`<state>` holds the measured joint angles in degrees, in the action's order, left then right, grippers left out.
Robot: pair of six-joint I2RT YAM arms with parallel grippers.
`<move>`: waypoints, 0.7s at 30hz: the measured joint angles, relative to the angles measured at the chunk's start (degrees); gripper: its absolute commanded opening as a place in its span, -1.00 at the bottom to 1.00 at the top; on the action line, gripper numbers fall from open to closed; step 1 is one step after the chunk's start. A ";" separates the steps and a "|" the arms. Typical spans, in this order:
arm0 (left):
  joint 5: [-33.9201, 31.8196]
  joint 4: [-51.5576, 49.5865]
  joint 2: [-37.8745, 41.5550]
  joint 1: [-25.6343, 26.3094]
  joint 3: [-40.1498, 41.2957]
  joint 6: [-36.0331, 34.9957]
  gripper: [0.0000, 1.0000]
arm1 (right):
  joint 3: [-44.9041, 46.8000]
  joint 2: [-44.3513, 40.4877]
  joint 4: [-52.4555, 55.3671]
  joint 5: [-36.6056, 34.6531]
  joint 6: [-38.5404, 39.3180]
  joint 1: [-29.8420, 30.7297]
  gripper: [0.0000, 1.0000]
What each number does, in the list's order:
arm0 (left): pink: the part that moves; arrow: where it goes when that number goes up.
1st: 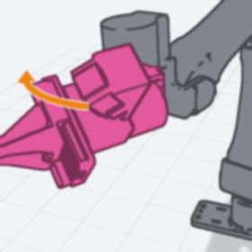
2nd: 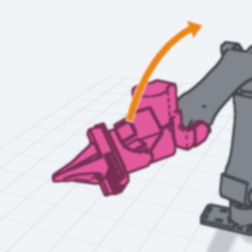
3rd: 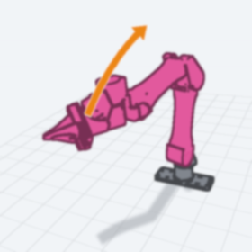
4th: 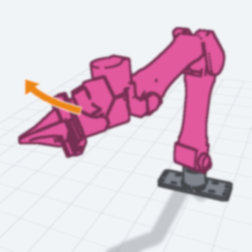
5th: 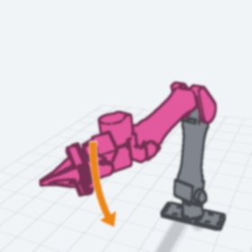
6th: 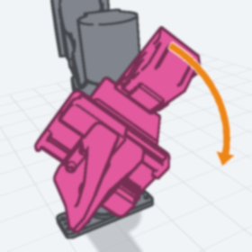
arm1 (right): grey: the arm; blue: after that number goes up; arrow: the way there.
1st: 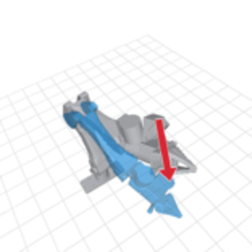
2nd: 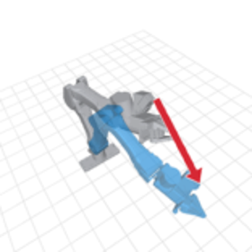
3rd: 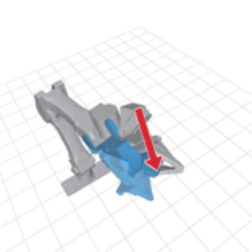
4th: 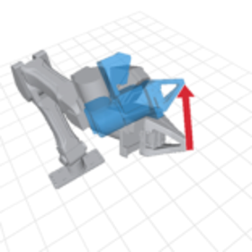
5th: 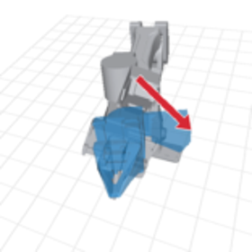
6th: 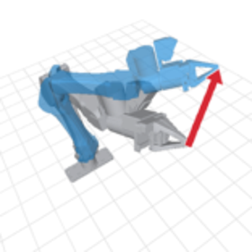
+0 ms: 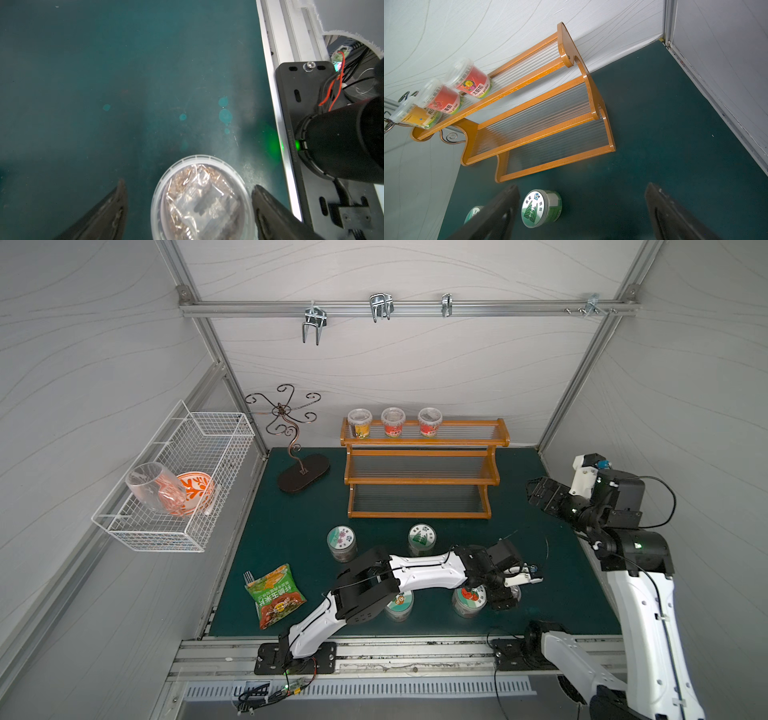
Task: Place the seed container on the shelf
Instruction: Pick up the seed jar at the center of the board.
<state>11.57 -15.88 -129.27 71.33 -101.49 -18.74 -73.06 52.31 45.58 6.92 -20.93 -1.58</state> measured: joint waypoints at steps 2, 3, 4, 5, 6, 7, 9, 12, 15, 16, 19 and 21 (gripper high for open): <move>0.00 -0.39 -0.33 0.00 -0.50 -0.17 0.96 | 0.00 -0.04 0.00 0.00 0.00 0.00 0.98; -0.04 -0.61 -0.44 0.00 -0.79 -0.35 0.97 | 0.00 -0.07 0.00 0.00 0.00 0.00 0.98; -0.09 -0.66 -0.50 0.04 -0.94 -0.48 0.97 | 0.00 -0.11 0.00 0.00 0.00 0.00 0.98; -0.15 -0.66 -0.52 0.04 -0.94 -0.55 0.96 | 0.00 -0.15 0.00 -0.02 0.00 0.00 0.98; -0.22 -0.66 -0.52 0.04 -0.94 -0.59 0.95 | 0.00 -0.22 -0.02 0.00 0.00 0.00 0.98; -0.24 -0.68 -0.55 0.04 -0.94 -0.61 0.95 | 0.00 -0.24 0.00 0.00 0.00 0.00 0.98; -0.26 -0.68 -0.55 0.04 -0.96 -0.66 0.94 | 0.00 -0.31 0.00 0.00 0.02 0.00 0.98; -0.22 -1.31 -0.59 0.04 -1.29 -0.87 0.95 | 0.00 -0.37 0.00 0.00 0.02 -0.02 0.98; -0.15 -2.27 -0.66 0.04 -1.79 -1.14 0.98 | 0.00 -0.37 -0.02 0.00 0.02 -0.02 0.98; -0.07 -2.51 -0.66 0.04 -1.81 -1.25 0.98 | 0.00 -0.37 -0.02 0.00 0.02 -0.02 0.98; 0.44 -4.55 -0.66 0.04 -1.79 -1.99 0.98 | 0.00 -0.39 0.00 0.02 0.02 -0.02 0.98; 1.16 -5.68 -0.66 0.04 -1.81 -2.54 0.98 | 0.00 -0.42 0.00 0.02 0.00 -0.02 0.98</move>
<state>12.73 -21.56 -129.93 71.37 -103.31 -21.28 -73.06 51.90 45.58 6.94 -20.93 -1.61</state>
